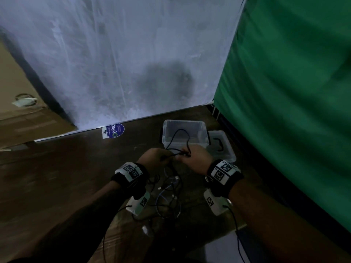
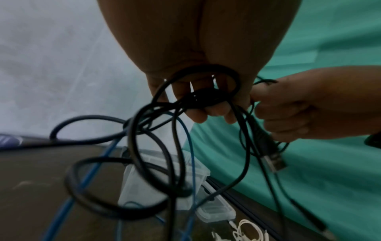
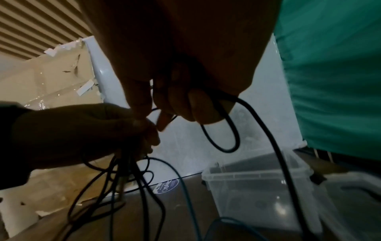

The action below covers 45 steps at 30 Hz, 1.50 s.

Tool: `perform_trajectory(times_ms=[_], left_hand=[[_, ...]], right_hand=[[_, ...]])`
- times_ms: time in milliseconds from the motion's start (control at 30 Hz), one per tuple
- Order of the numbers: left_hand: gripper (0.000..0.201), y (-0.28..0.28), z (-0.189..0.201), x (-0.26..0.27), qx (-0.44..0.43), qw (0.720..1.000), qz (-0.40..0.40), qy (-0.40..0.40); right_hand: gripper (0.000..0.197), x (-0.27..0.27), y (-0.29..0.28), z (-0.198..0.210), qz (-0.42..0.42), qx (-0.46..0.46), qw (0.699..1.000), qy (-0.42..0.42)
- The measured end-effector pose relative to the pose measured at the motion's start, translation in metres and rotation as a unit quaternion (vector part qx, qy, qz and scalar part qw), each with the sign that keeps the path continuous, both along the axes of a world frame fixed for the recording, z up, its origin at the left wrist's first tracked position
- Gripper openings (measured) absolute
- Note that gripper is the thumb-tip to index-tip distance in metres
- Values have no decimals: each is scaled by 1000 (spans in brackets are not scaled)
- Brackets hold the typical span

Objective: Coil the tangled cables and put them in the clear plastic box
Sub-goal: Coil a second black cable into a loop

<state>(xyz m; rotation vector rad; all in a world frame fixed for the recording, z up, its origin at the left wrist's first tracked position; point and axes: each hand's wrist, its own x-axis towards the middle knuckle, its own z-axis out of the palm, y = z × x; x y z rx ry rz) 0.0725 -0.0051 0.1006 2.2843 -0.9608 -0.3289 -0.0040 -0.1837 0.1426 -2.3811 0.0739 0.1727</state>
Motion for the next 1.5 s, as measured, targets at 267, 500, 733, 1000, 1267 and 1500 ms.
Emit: perform_trajectory(times_ms=[267, 500, 733, 1000, 1267, 1500], left_hand=[[17, 18, -23, 15, 31, 999, 37, -20], [46, 15, -31, 20, -62, 994, 88, -18], [18, 8, -18, 14, -251, 933, 164, 199], [22, 13, -20, 24, -348, 851, 286, 268], [32, 17, -25, 27, -321, 870, 310, 212], [19, 14, -28, 31, -323, 799, 346, 370]], right_hand=[[25, 7, -10, 30, -116, 128, 979, -112], [25, 13, -23, 26, -250, 230, 925, -170], [29, 10, -27, 33, -276, 547, 779, -133], [17, 6, -36, 5, -129, 108, 983, -67], [21, 5, -32, 8, -45, 1, 998, -37], [21, 13, -25, 11, -62, 28, 996, -55]])
